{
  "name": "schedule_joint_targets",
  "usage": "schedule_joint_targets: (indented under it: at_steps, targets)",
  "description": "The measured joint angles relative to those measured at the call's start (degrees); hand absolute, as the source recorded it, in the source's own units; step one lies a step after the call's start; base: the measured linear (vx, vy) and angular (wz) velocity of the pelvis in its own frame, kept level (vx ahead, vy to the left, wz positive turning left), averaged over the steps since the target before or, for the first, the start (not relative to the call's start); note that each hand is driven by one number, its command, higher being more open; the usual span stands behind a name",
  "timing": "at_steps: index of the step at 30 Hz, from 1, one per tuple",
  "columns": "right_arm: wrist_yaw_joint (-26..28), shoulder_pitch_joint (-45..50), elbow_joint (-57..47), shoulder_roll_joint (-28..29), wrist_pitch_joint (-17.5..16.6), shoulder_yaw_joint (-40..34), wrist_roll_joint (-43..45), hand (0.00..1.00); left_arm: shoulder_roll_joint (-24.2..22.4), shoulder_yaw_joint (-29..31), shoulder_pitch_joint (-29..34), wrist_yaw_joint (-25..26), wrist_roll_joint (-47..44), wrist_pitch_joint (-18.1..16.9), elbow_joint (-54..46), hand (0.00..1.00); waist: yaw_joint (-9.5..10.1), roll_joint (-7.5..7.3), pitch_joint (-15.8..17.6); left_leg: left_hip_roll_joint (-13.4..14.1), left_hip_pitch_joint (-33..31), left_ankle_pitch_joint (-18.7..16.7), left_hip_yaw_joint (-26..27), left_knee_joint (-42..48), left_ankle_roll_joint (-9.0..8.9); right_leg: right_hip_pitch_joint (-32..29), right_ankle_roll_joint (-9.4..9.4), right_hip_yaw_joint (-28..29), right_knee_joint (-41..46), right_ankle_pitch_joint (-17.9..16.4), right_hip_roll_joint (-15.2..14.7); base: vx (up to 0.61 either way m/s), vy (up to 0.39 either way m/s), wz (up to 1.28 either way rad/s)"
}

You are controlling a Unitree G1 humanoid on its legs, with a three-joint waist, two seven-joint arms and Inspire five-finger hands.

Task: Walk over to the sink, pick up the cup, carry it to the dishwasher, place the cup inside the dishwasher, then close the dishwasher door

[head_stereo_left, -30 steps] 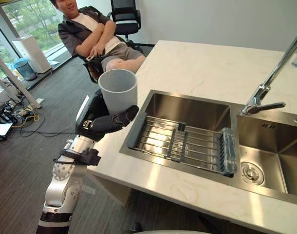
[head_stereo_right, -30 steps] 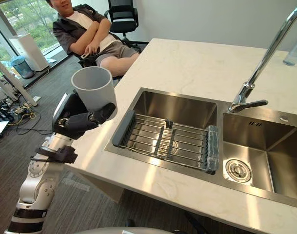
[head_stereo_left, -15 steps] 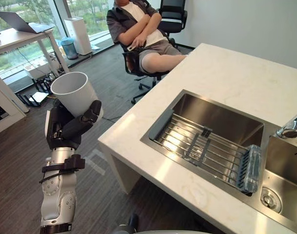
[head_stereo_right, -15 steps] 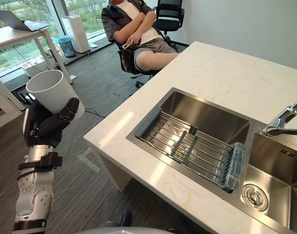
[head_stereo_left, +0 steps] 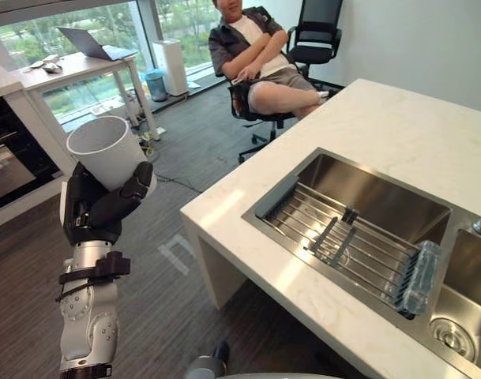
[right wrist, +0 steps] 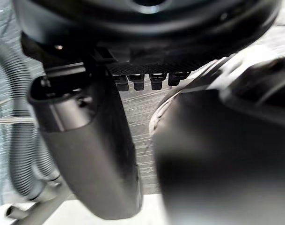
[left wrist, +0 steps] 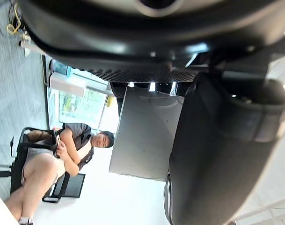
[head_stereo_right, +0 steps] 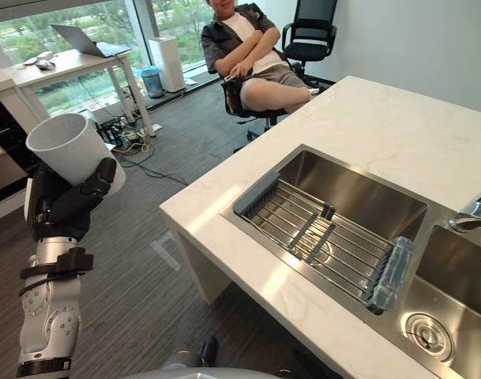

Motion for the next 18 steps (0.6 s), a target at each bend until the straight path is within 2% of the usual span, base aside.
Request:
schedule_joint_targets:
  at_steps: [3, 6, 9, 10, 11, 12, 14, 15, 16, 17, 18]
  targets:
    - [-0.2, 0.1, 0.1, 0.0, 0.2, -1.5, 1.0, 1.00, 0.3, 1.8, 0.8, -0.2, -1.6, 0.3, -0.3, 0.00, 0.52, 0.00, -0.1, 0.4, -1.1, -0.5, 4.3, 0.9, 1.15, 0.8, 0.62, -2.1, -0.4, 0.1, -0.9, 0.03, 0.004, 0.38]
    - [-0.2, -0.7, 0.6, 0.0, 0.2, -3.8, 0.9, 1.00, 0.6, 2.2, 0.9, -0.8, -2.7, 0.9, -0.9, 0.00, 0.55, -0.02, -0.2, 1.7, -2.3, -0.4, 10.9, 1.6, 3.54, 1.9, 1.04, -5.3, -1.6, 0.3, -1.5, 0.08, 0.010, 0.53]
    - [0.4, -0.8, 1.5, 0.4, -0.7, -6.5, 0.9, 1.00, 0.7, 2.1, 1.9, -1.4, -3.2, 1.8, -0.9, 0.00, 0.64, 0.07, -0.3, 1.3, -3.9, -0.9, 13.0, 2.5, 5.98, 2.6, 1.12, -7.7, -2.3, 0.4, -2.1, 0.08, 0.003, 0.44]
    - [0.9, -0.7, 2.1, 0.6, -0.9, -7.5, 0.9, 1.00, 0.7, 1.9, 2.2, -1.4, -3.2, 2.6, -0.9, 0.00, -0.01, 0.09, -0.3, 1.6, -4.4, -2.2, 16.6, 2.7, 9.30, 3.1, 1.51, -9.3, -3.2, 0.7, -2.5, 0.07, -0.007, 0.49]
    - [1.0, -0.5, 2.5, 0.6, -0.9, -8.0, 0.9, 1.00, 0.7, 1.6, 2.2, -1.4, -3.2, 2.9, -0.9, 0.00, -0.49, 0.07, -0.3, 1.9, -4.4, -3.1, 19.1, 2.7, 10.59, 3.6, 1.78, -10.3, -4.0, 1.1, -2.6, 0.10, -0.015, 0.91]
    - [1.5, -0.2, 3.4, 0.6, -0.7, -9.1, 0.9, 1.00, 0.7, 0.7, 2.1, -1.6, -3.2, 3.5, -0.8, 0.00, -1.71, 0.26, -0.3, 2.3, -4.4, -5.1, 23.8, 2.6, 12.73, 5.1, 1.89, -13.3, -6.0, 2.0, -2.7, 0.08, -0.013, 1.02]
    - [2.4, 1.7, 4.0, 0.5, 0.0, -10.5, 0.7, 1.00, 0.8, -0.1, 1.8, -2.4, -3.1, 4.2, -0.8, 0.00, -2.28, 1.25, -0.4, 3.8, -4.4, -6.8, 31.5, 3.3, 13.34, 6.8, 1.78, -17.7, -7.5, 2.8, -2.9, 0.09, -0.004, 1.17]
    - [2.9, 2.2, 4.3, 0.5, 0.0, -10.9, 0.7, 1.00, 0.8, -0.1, 1.6, -2.5, -3.1, 4.4, -0.8, 0.00, -2.35, 1.76, -0.4, 4.4, -4.5, -6.4, 33.2, 4.0, 14.10, 7.3, 1.78, -19.0, -7.1, 2.8, -2.8, 0.10, 0.020, 1.17]
    - [3.3, 3.3, 4.5, 0.5, 0.0, -11.2, 0.7, 1.00, 0.8, -0.1, 1.6, -2.8, -3.1, 4.7, -0.5, 0.00, -2.53, 2.78, -0.3, 4.8, -4.6, -5.3, 34.2, 5.2, 15.98, 8.2, 1.77, -20.9, -5.2, 2.8, -2.9, 0.06, 0.037, 1.21]
    - [4.7, 4.7, 4.4, 0.2, -0.9, -12.1, 0.8, 1.00, 0.7, -0.1, 1.7, -2.9, -3.2, 4.7, -0.2, 0.00, -2.86, 4.57, -0.2, 4.9, -4.5, -5.5, 33.6, 5.4, 15.90, 8.1, 1.44, -22.8, -1.4, 2.4, -3.6, 0.05, 0.053, 1.24]
    - [5.3, 5.3, 4.2, 0.0, -1.7, -12.8, 0.8, 1.00, 0.7, 0.1, 1.6, -2.9, -3.2, 4.7, -0.1, 0.00, -3.39, 5.56, -0.1, 5.2, -4.7, -5.8, 33.6, 4.9, 15.42, 7.9, 0.00, -22.6, -1.5, 1.6, -3.0, -0.02, 0.035, 1.17]
